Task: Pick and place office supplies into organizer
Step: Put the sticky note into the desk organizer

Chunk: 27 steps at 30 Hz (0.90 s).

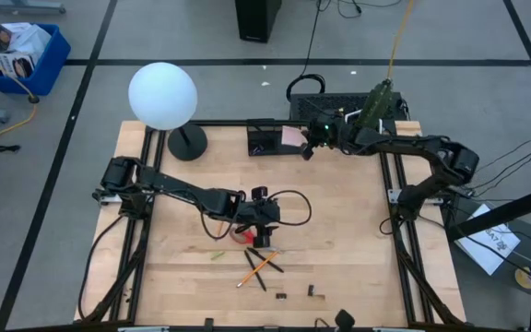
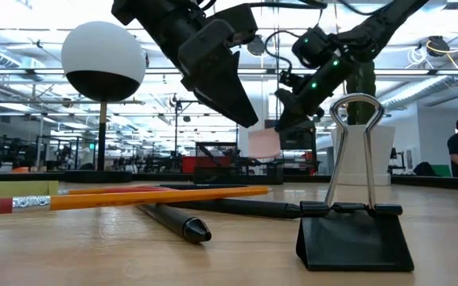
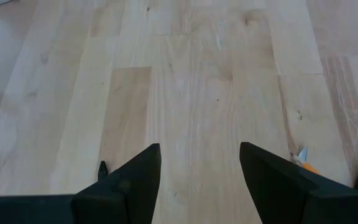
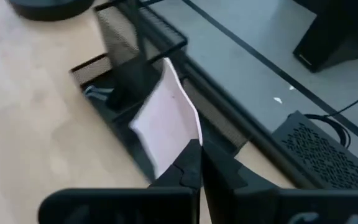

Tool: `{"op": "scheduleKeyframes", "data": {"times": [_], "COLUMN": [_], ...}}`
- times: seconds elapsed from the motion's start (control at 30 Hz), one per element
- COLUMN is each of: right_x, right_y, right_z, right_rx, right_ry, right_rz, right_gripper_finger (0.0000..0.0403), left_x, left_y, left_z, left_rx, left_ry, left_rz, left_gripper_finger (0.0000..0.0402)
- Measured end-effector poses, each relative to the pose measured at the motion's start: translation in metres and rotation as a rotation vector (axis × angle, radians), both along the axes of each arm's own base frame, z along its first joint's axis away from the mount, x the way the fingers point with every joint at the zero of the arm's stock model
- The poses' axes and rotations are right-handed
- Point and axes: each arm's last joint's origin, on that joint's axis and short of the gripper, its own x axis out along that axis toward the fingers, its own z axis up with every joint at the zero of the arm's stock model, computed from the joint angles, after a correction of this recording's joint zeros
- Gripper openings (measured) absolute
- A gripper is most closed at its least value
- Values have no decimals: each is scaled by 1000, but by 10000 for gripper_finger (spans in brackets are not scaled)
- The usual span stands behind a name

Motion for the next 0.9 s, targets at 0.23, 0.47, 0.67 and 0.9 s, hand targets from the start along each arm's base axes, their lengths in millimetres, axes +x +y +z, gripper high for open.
{"op": "scheduleKeyframes", "data": {"times": [0.23, 0.47, 0.67, 0.9], "right_x": [14, 20, 23, 24], "right_y": [-24, -34, -39, -40], "right_z": [-1, -21, -31, -32], "right_rx": [40, 126, 131, 107], "right_ry": [-18, 55, 74, 93], "right_rz": [27, 15, 13, 30], "right_gripper_finger": [0, 0, 10, 81], "left_x": [0, -1, -1, -1], "left_y": [0, -3, -6, -6], "left_z": [0, 0, 0, 0], "left_rx": [1, 4, 6, 6], "left_ry": [2, 5, 5, 6], "left_rz": [-1, -11, -23, -24], "left_gripper_finger": [228, 228, 228, 228]}}
